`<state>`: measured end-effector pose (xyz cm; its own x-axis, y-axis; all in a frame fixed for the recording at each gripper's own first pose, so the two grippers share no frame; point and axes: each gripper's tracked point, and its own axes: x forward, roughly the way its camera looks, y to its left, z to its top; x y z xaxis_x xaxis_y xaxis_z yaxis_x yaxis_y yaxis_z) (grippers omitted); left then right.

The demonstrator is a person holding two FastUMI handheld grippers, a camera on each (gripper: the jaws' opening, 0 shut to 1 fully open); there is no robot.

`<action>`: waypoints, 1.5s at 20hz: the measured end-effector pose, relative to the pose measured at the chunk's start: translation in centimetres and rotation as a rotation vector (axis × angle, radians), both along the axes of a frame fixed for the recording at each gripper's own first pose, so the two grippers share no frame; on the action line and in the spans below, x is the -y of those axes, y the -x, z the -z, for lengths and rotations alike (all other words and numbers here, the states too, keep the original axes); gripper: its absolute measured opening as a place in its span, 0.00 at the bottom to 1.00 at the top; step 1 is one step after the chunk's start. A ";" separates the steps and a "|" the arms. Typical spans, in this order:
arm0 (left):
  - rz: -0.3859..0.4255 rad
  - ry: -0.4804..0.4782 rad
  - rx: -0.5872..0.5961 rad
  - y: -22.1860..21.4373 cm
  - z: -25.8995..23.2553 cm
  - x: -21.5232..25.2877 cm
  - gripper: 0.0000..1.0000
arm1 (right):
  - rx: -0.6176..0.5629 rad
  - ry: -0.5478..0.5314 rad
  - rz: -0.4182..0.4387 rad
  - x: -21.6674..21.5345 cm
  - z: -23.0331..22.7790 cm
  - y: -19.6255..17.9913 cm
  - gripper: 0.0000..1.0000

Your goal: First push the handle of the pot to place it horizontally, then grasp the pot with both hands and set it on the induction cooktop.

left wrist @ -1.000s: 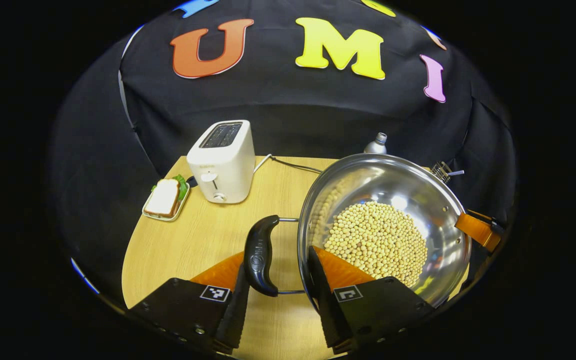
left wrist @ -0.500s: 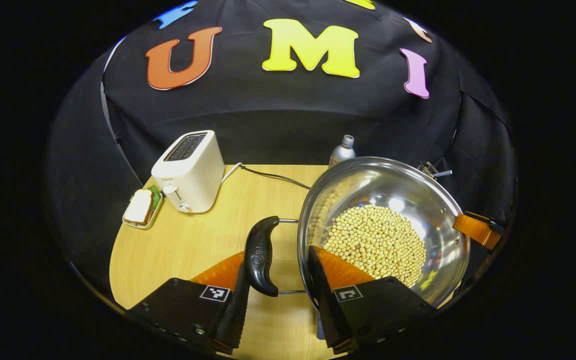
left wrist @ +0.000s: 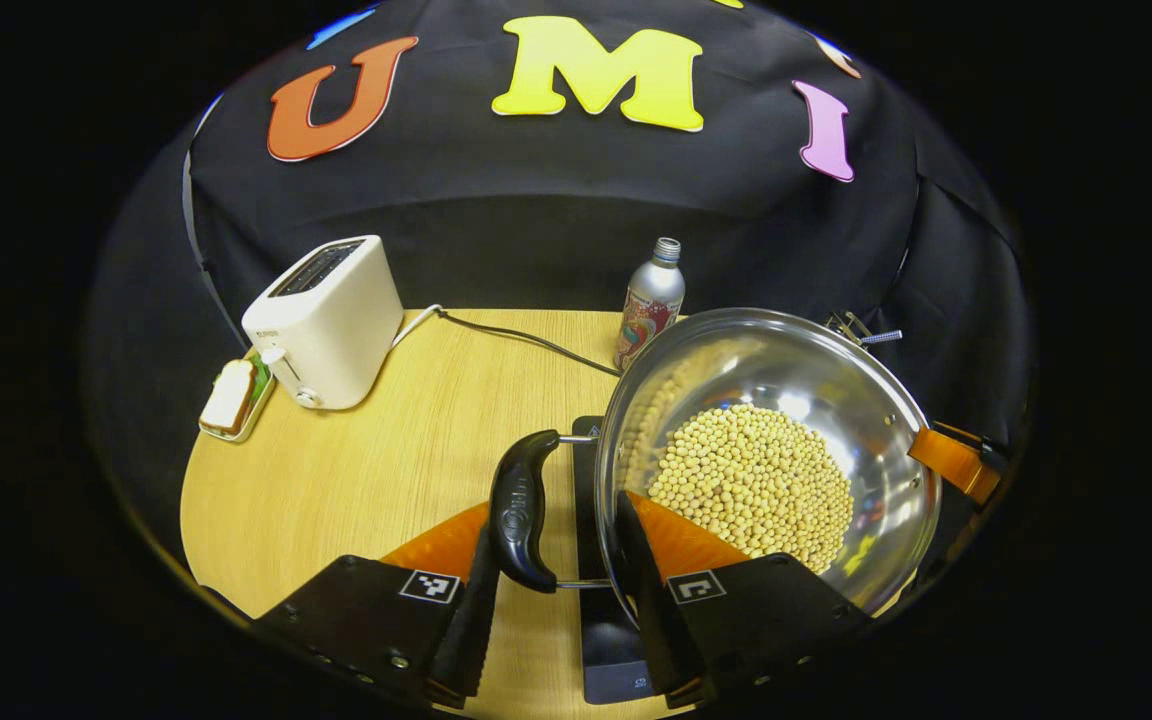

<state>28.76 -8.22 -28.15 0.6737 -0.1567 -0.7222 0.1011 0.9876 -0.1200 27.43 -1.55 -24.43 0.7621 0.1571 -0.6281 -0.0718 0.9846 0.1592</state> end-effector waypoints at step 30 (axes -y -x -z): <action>-0.025 0.040 0.152 3.0 0.4 0.8 0.95 | 0.173 0.054 0.048 1.5 1.8 4.5 0.83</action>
